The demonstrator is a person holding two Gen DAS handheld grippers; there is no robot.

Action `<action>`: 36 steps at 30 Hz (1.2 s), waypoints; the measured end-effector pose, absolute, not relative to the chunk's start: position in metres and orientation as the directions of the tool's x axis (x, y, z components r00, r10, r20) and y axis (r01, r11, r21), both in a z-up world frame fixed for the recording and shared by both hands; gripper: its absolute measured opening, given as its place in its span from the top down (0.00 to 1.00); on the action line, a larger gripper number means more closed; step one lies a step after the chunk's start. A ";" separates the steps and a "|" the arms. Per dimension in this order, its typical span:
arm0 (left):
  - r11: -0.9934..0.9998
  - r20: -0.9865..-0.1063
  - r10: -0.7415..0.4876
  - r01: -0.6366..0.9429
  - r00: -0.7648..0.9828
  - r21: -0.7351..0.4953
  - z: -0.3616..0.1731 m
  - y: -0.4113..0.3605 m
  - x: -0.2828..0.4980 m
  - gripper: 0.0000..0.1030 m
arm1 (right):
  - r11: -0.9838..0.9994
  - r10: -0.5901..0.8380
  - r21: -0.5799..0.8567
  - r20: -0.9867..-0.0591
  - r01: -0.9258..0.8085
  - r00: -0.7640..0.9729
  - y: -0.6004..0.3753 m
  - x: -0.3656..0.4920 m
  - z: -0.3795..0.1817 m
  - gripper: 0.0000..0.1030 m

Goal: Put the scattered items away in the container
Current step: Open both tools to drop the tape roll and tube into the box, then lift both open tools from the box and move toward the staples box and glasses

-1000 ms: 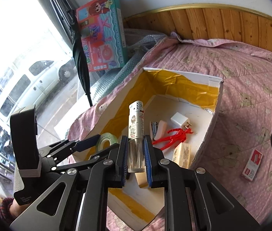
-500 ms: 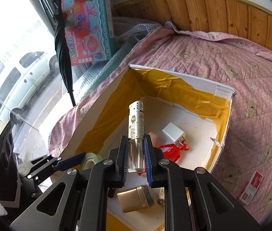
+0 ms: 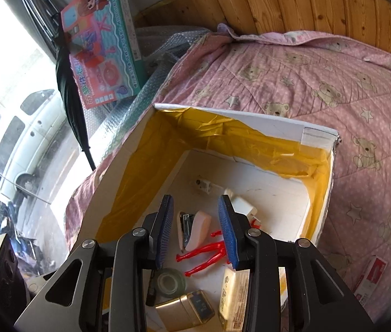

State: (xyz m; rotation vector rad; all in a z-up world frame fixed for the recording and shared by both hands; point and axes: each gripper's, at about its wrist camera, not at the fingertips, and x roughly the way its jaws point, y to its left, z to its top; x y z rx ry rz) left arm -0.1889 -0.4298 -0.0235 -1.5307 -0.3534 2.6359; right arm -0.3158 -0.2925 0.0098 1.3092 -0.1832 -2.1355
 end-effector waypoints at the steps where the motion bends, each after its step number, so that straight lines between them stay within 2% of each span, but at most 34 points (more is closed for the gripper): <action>1: -0.970 -0.848 0.176 0.057 -0.500 -0.235 -0.024 -0.430 -0.188 0.43 | -0.791 -0.581 0.430 -0.750 0.435 -0.315 -0.290 -0.311 0.012 0.64; 10: -0.967 -0.844 0.173 0.075 -0.507 -0.243 -0.018 -0.429 -0.179 0.43 | -0.751 -0.630 0.468 -0.717 0.465 -0.297 -0.285 -0.267 0.023 0.64; 19: -0.984 -0.825 0.084 0.083 -0.559 -0.157 0.011 -0.416 -0.159 0.43 | -0.737 -0.644 0.468 -0.704 0.486 -0.299 -0.275 -0.233 0.035 0.64; 36: -0.990 -0.783 0.063 0.059 -0.619 -0.126 0.056 -0.391 -0.112 0.41 | -0.697 -0.698 0.515 -0.646 0.499 -0.308 -0.249 -0.155 0.054 0.64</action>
